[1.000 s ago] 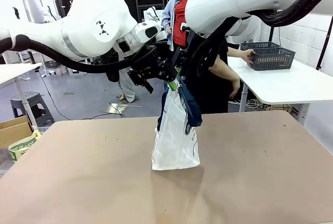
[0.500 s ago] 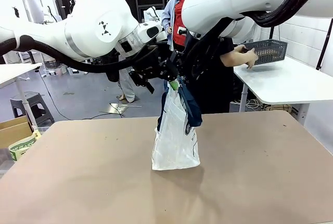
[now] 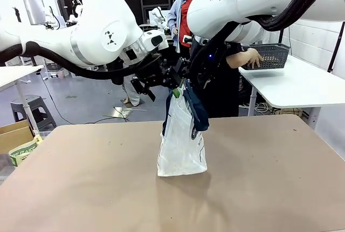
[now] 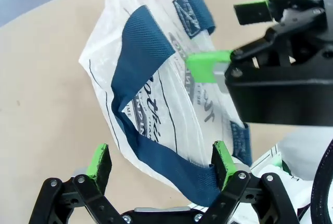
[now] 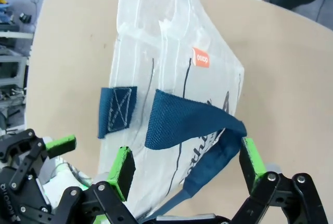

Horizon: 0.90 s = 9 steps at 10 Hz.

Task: Transfer purchased items from the store into the shopping bag.
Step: Open the Reusable shopping bag in the center of the table.

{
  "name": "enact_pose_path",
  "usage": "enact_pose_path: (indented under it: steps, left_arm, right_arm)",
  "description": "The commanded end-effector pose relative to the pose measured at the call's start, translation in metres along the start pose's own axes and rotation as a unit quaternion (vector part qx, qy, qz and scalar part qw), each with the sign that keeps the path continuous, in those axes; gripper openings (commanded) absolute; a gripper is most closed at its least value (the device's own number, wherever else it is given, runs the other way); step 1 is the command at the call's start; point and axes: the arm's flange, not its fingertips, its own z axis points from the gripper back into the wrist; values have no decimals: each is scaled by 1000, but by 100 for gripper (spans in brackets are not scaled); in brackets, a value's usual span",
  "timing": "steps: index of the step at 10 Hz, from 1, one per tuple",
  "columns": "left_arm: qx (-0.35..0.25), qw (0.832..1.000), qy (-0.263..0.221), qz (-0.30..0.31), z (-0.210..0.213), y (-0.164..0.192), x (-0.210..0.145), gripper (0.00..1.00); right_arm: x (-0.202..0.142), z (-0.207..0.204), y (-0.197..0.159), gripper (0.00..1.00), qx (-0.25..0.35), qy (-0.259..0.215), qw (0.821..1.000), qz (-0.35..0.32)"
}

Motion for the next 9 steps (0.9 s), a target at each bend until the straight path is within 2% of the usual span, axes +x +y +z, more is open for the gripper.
enact_pose_path:
  steps: [1,3,4,5,6,7,9]
  left_arm:
    - [10,1000,0,15,-4,0,6,100]
    - [24,1000,-2,11,-8,3,8,100]
    - [1,1000,3,5,-6,3,2,100]
    - [1,1000,3,5,-6,3,2,100]
    - [1,1000,3,5,-6,3,2,100]
    - [5,1000,5,3,-9,3,3,93]
    - [17,1000,-5,-5,-4,8,-1,56]
  right_arm:
    - [0,-6,1,100,19,24,999,-13]
    - [-4,-14,2,100,17,41,999,-14]
    - [-6,-17,2,100,22,47,999,-3]
    - [-5,-13,0,100,4,28,1000,-3]
    - [-5,-13,0,100,4,28,1000,-3]
    - [-5,-13,0,100,4,28,1000,-3]
    - [-8,-14,1,60,15,36,999,-7]
